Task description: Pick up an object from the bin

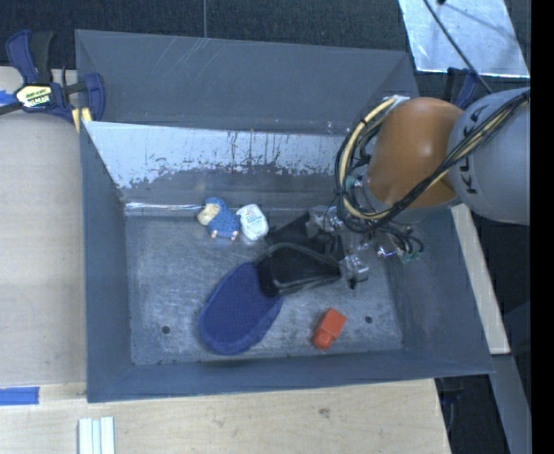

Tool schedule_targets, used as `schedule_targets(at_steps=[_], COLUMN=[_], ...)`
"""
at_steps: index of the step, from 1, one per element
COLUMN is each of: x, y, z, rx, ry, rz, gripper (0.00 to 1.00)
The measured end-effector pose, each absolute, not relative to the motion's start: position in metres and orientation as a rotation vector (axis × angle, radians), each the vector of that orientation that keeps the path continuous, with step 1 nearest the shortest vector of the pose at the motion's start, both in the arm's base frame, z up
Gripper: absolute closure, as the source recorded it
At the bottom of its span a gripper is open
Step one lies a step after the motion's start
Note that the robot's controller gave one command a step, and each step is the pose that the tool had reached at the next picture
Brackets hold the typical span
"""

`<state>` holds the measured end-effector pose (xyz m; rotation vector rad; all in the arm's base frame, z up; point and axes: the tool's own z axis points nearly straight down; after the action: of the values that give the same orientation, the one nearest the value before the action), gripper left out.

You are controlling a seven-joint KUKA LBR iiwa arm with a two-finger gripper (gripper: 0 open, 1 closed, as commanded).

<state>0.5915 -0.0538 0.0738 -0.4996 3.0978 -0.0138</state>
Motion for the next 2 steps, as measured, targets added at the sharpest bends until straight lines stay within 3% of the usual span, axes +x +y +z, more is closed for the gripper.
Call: schedule_targets(at_steps=[1, 2], x=[0.590, 0.542], y=[-0.052, -0.052], z=[0.075, 0.204], rx=[-0.506, -0.425], ry=[3.107, 3.102], rz=[-0.005, -0.004], gripper=[1.00, 1.00])
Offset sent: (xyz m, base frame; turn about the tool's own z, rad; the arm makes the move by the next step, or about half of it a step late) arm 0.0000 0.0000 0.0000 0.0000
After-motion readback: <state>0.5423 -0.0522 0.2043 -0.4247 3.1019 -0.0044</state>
